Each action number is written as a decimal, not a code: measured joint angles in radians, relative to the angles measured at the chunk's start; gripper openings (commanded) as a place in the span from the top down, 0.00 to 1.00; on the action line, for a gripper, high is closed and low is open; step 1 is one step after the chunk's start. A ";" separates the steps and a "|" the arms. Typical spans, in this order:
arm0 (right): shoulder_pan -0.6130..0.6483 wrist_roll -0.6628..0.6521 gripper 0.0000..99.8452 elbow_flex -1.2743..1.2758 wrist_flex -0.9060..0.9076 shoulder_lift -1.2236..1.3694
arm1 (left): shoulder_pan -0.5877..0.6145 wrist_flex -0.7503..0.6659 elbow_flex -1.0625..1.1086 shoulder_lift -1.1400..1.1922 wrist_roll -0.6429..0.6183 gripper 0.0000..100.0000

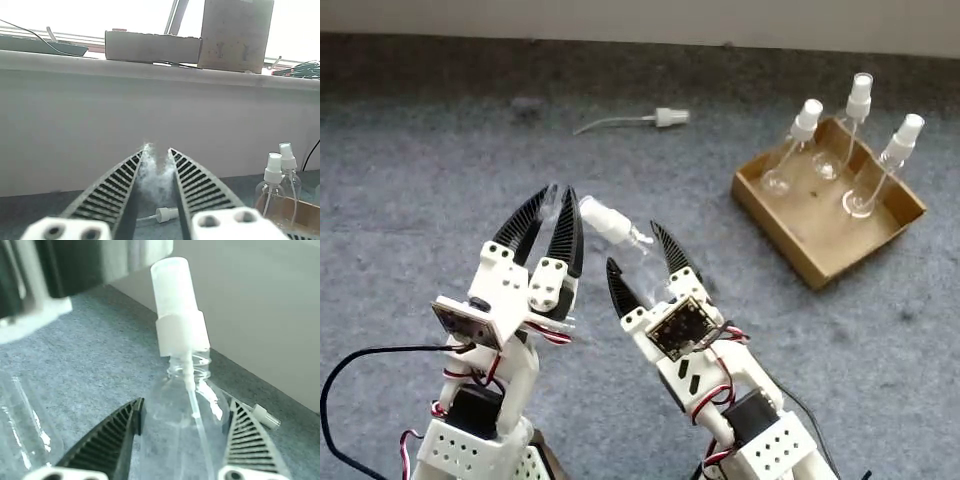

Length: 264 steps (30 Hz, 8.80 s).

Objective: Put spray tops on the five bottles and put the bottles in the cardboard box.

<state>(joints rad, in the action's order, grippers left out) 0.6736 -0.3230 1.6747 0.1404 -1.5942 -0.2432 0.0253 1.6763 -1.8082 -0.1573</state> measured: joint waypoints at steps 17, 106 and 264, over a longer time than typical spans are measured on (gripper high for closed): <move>0.097 0.000 0.80 0.000 0.000 0.000 | -0.103 0.058 0.000 -0.002 -0.003 0.97; -0.684 0.009 0.80 -0.272 -0.169 0.477 | -0.126 0.364 0.000 -0.002 0.152 0.97; -0.850 0.192 0.80 -0.712 0.226 0.953 | -0.199 0.440 0.000 0.000 0.158 0.97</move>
<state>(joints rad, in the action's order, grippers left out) -0.1765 -0.1312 0.9628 0.3659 -0.6414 -0.4427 0.4657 1.6763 -1.8082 0.0008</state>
